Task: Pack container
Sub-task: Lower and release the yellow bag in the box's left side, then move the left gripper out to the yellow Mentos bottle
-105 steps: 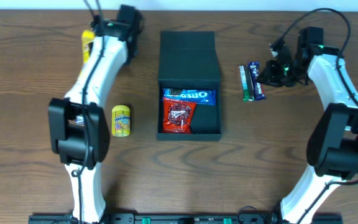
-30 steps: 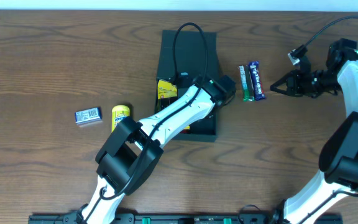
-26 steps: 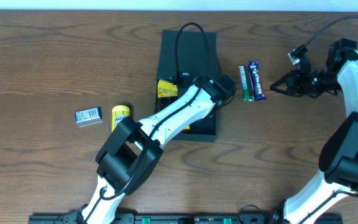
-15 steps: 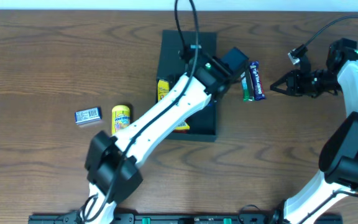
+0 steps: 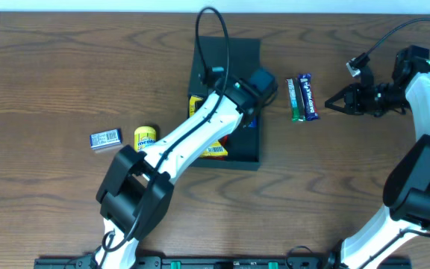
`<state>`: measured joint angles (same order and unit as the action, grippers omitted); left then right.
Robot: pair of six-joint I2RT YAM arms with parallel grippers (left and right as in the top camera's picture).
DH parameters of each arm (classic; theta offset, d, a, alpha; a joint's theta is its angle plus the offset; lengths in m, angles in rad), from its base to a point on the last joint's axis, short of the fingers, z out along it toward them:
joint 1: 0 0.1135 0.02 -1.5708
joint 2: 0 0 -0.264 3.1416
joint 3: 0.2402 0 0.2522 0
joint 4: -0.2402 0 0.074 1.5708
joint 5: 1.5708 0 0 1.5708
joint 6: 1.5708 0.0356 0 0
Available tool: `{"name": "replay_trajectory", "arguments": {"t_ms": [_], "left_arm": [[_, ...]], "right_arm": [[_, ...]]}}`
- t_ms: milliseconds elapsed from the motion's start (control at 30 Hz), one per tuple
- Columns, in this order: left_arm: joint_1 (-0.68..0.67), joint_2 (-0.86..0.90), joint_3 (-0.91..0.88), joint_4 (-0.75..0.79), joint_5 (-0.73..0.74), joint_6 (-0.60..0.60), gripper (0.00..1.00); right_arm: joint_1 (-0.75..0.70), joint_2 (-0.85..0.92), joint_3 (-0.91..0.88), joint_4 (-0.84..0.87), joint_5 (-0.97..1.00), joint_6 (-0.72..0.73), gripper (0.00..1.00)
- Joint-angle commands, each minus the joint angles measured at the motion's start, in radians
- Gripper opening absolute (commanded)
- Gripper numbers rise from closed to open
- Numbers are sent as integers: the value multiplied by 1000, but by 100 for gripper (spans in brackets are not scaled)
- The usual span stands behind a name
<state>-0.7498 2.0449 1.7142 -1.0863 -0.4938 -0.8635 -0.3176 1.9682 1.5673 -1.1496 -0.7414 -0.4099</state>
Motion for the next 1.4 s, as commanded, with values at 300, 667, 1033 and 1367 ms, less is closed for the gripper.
{"name": "replay_trajectory", "arguments": {"t_ms": [300, 667, 1033, 1367], "left_arm": [[-2, 8, -194, 154, 96, -12, 6], [-1, 4, -105, 82, 76, 45, 6], [48, -84, 254, -153, -85, -15, 16], [289, -148, 226, -315, 134, 136, 31]], "right_arm": [[-8, -28, 2, 5, -18, -18, 2], [-8, -28, 2, 5, -18, -18, 2], [-8, -28, 2, 9, 12, -18, 2], [-8, -28, 2, 123, 14, -13, 3]]}}
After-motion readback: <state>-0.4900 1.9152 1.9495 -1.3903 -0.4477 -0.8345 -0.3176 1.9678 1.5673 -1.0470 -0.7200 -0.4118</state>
